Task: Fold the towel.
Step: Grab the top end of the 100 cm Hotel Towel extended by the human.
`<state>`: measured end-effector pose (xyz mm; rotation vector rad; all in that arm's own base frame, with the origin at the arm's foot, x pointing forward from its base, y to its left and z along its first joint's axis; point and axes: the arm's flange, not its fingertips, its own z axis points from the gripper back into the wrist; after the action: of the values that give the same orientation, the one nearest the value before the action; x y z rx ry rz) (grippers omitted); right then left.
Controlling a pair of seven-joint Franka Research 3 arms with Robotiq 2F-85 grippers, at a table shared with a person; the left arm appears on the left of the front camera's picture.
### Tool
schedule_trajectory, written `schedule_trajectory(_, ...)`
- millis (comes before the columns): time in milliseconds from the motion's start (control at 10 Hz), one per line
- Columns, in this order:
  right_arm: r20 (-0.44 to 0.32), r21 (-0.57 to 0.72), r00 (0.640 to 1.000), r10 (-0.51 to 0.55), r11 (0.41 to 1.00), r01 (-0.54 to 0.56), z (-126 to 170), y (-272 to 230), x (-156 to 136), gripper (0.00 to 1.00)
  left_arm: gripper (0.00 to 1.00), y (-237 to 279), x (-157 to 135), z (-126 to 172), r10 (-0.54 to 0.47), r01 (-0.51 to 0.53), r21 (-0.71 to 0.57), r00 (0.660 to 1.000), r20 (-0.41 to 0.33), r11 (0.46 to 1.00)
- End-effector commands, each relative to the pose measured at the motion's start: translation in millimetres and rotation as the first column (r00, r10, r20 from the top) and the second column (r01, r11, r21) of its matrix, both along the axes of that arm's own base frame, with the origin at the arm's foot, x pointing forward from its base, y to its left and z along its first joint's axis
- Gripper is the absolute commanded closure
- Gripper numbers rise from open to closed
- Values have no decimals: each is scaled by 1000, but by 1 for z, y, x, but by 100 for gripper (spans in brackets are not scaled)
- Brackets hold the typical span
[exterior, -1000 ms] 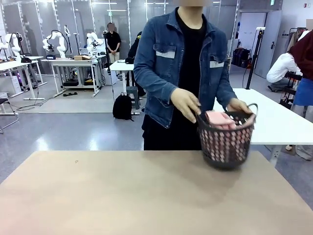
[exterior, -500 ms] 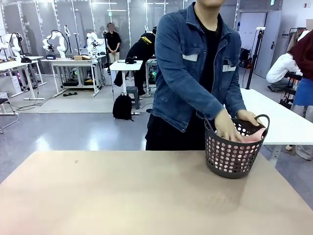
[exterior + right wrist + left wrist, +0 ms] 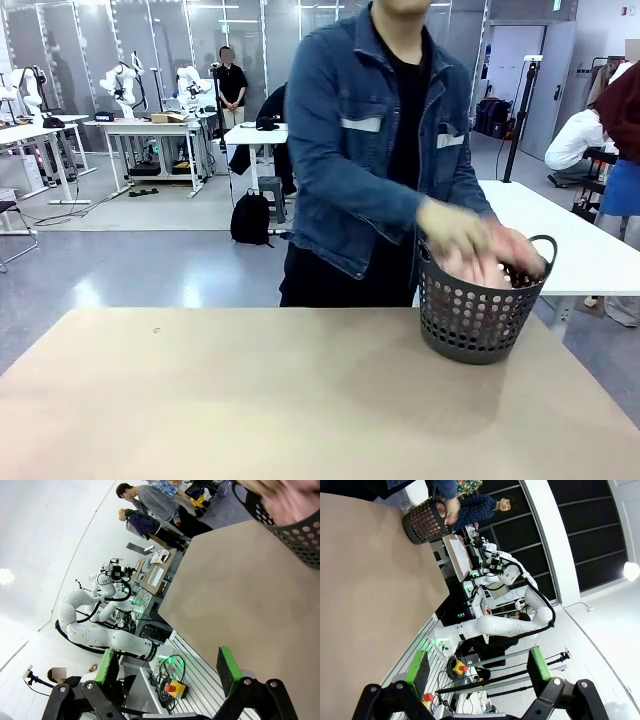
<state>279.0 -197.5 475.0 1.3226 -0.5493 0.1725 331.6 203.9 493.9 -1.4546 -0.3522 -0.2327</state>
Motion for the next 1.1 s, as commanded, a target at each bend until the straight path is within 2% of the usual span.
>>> schedule_trajectory(0, 17, 10, 1000, 0, 1000, 0, 2, -1, 1, 0, 0, 1, 0, 0, -1, 1, -5, 1000, -10, 1000)
schedule_trajectory(1000, 17, 10, 1000, 0, 1000, 0, 2, -1, 1, 0, 0, 1, 0, 0, -1, 1, -5, 1000, -10, 1000)
